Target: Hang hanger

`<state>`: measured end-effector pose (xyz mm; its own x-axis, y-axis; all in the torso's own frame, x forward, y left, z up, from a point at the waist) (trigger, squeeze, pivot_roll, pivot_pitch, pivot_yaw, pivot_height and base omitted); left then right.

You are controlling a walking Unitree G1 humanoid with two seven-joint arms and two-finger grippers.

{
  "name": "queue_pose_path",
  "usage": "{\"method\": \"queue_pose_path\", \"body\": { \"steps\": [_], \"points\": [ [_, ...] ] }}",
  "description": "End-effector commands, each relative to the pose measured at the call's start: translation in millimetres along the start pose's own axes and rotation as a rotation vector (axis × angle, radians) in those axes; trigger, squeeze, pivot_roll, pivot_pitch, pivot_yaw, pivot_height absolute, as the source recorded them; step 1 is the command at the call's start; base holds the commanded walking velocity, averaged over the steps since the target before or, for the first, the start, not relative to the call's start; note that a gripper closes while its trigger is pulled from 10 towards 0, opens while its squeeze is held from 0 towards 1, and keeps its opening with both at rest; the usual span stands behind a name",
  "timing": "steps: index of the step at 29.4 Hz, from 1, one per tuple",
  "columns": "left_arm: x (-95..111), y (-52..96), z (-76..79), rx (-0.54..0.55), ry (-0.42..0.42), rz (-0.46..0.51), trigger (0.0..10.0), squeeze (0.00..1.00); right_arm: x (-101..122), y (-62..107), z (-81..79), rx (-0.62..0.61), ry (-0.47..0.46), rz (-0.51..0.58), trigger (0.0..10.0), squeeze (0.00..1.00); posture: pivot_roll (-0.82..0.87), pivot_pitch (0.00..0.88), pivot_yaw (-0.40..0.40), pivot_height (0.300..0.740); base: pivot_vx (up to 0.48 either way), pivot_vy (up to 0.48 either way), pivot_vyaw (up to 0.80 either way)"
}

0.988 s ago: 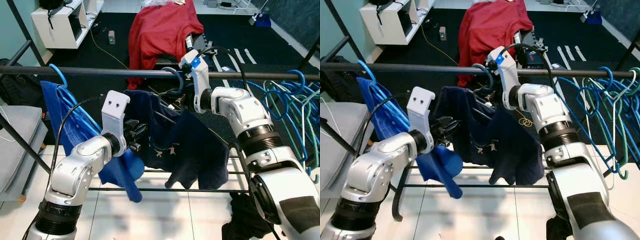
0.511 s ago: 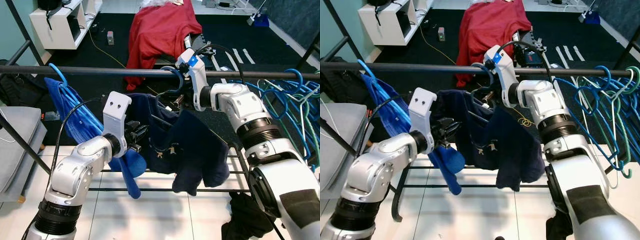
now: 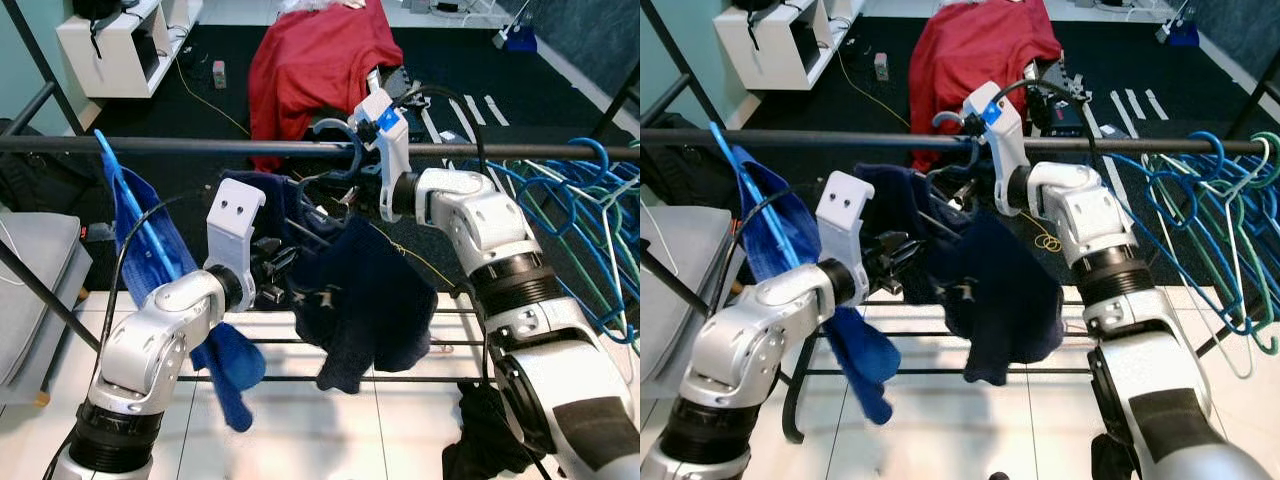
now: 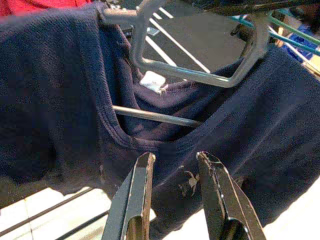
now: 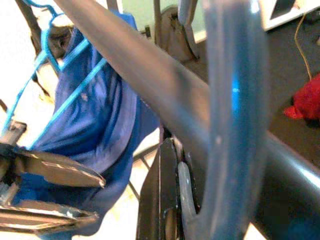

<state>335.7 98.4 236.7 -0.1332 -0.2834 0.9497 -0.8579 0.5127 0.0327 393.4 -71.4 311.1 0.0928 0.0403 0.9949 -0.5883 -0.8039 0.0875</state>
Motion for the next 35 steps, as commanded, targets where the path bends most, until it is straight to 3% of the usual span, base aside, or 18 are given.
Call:
{"method": "queue_pose_path", "body": {
  "steps": [1, 9, 17, 21, 22, 24, 28, 30, 33, 34, 35],
  "points": [
    [-2.6, 2.1, 5.6, -0.014, -0.011, -0.017, 10.0, 0.00, 15.7, 2.1, -12.3, 0.020, 0.018, 0.061, 0.0, 0.00, -0.06, 0.230, -0.011, 0.740, 0.000, 0.000, 0.00],
    [-0.1, 2.8, 13.9, -0.067, -0.027, -0.017, 10.0, 0.00, -7.6, 15.7, -24.6, -0.062, 0.065, -0.057, 0.0, 0.00, -0.06, 0.223, 0.000, 0.740, 0.000, 0.000, 0.00],
    [-3.9, 5.0, 23.4, -0.103, -0.034, -0.029, 10.0, 0.00, -32.3, 35.1, -25.9, -0.161, 0.014, -0.158, 0.0, 0.00, -0.07, 0.216, 0.001, 0.740, 0.000, 0.000, 0.00],
    [-6.2, 5.9, 25.3, -0.093, -0.028, -0.026, 10.0, 0.00, -51.5, 44.0, -31.9, -0.206, 0.001, -0.188, 0.0, 0.00, -0.06, 0.213, 0.003, 0.740, 0.000, 0.000, 0.00],
    [-9.1, 7.8, 29.6, -0.084, 0.012, 0.011, 10.0, 0.00, -69.7, 49.2, -34.3, -0.240, 0.013, -0.212, 0.0, 0.00, -0.06, 0.213, 0.000, 0.740, 0.000, 0.000, 0.00],
    [-10.0, 8.6, 31.9, -0.083, 0.025, 0.029, 10.0, 0.00, -76.5, 51.0, -34.7, -0.251, 0.018, -0.219, 0.0, 0.00, -0.06, 0.213, 0.000, 0.740, 0.000, 0.000, 0.00],
    [-16.7, 10.6, 35.4, -0.059, 0.043, 0.038, 10.0, 0.00, -92.8, 55.4, -31.2, -0.319, 0.035, -0.209, 0.0, 0.00, -0.06, 0.211, -0.006, 0.740, 0.000, 0.000, 0.00],
    [-21.9, 12.8, 26.7, 0.040, 0.083, 0.045, 10.0, 0.00, -105.0, 59.2, -24.3, -0.418, 0.012, -0.122, 0.0, 0.00, -0.04, 0.209, -0.002, 0.740, 0.000, 0.000, 0.00],
    [-23.7, 15.6, 17.8, 0.116, 0.047, 0.022, 10.0, 0.00, -110.2, 65.0, -22.1, -0.517, -0.049, -0.043, 0.0, 0.00, -0.03, 0.182, 0.002, 0.740, 0.000, 0.000, 0.00],
    [-20.2, 15.4, 16.6, 0.121, 0.031, 0.031, 10.0, 0.00, -108.2, 67.2, -21.7, -0.560, -0.070, -0.007, 4.5, 0.00, -0.02, 0.173, 0.001, 0.740, 0.000, 0.000, 0.00],
    [-20.2, 15.4, 16.6, 0.121, 0.031, 0.031, 10.0, 0.00, -108.2, 67.2, -21.7, -0.560, -0.070, -0.007, 4.5, 0.00, -0.02, 0.173, 0.001, 0.740, 0.000, 0.000, 0.00]
  ]
}}
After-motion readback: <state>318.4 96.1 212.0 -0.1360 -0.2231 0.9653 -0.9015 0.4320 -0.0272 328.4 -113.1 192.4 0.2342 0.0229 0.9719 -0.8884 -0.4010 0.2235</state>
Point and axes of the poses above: a point about 5 cm out from each wrist's last joint towards the gripper, its own y axis pointing back from the gripper into the wrist, its own x axis along the axis of the wrist's last joint, z = x × y, the point moved 3 cm from there along -y, pointing out of the wrist towards the gripper, and after that the axes turned 15 degrees about -y, right-handed, at the moved point
